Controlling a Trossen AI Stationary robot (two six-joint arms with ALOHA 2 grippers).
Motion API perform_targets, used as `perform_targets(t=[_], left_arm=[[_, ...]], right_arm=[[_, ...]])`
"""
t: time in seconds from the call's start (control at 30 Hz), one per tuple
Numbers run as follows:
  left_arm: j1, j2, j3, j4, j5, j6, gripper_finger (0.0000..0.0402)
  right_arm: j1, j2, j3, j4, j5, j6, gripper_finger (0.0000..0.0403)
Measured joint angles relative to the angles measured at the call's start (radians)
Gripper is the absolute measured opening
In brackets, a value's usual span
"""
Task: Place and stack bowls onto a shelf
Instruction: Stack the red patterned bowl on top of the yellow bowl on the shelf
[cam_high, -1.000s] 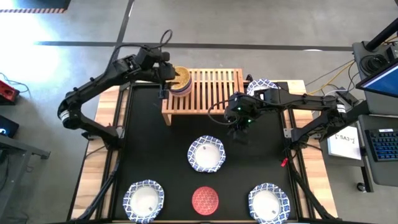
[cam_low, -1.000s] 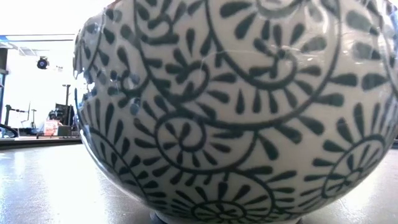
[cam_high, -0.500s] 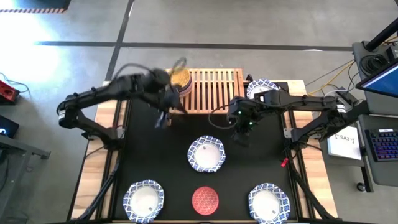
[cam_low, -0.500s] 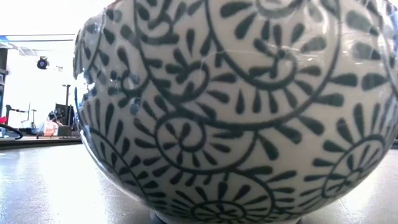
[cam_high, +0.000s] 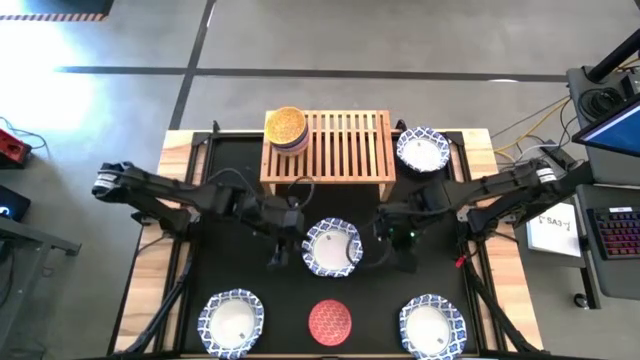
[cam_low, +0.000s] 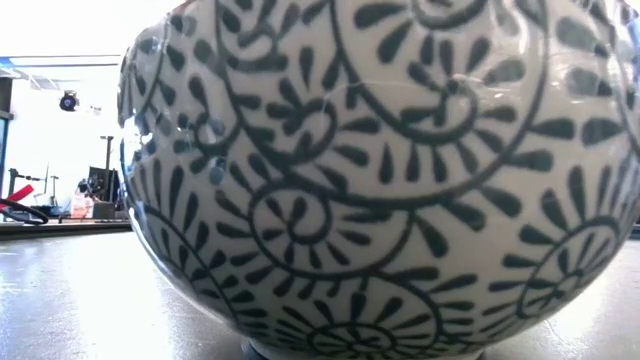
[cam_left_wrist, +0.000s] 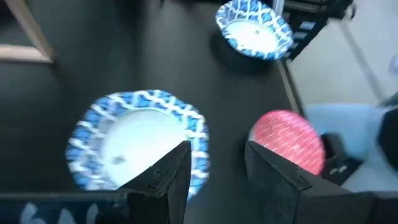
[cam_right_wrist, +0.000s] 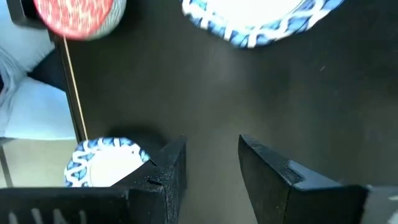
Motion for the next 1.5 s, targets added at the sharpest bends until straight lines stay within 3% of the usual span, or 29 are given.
perform_targets(t=[0.2, 0.4, 0.67, 0.87, 1.5], left_arm=[[-0.096, 0.005, -0.105, 0.148, -0.143, -0.176, 0.0135], [-0.185, 0.096, -0.111, 0.221, -0.21, -0.305, 0.0135], [-0.261, 0.327, 0.048, 0.165, -0.238, -0.465, 0.0135], [-0.303, 0.442, 0.209, -0.107, -0.306, -0.571, 0.0135], [-0.369, 0.64, 0.312, -0.097, -0.284, -0.741, 0.0135]], right_arm=[[0.086, -0.011, -0.052, 0.005, 0.001, 0.025, 0.0134], [0.145, -0.012, -0.073, 0.041, 0.002, 0.026, 0.0134], [0.199, -0.012, -0.077, 0.127, 0.002, 0.033, 0.0134], [0.235, -0.012, -0.078, 0.141, 0.005, 0.068, 0.0134], [0.336, -0.011, -0.078, 0.143, 0.039, 0.095, 0.0134]])
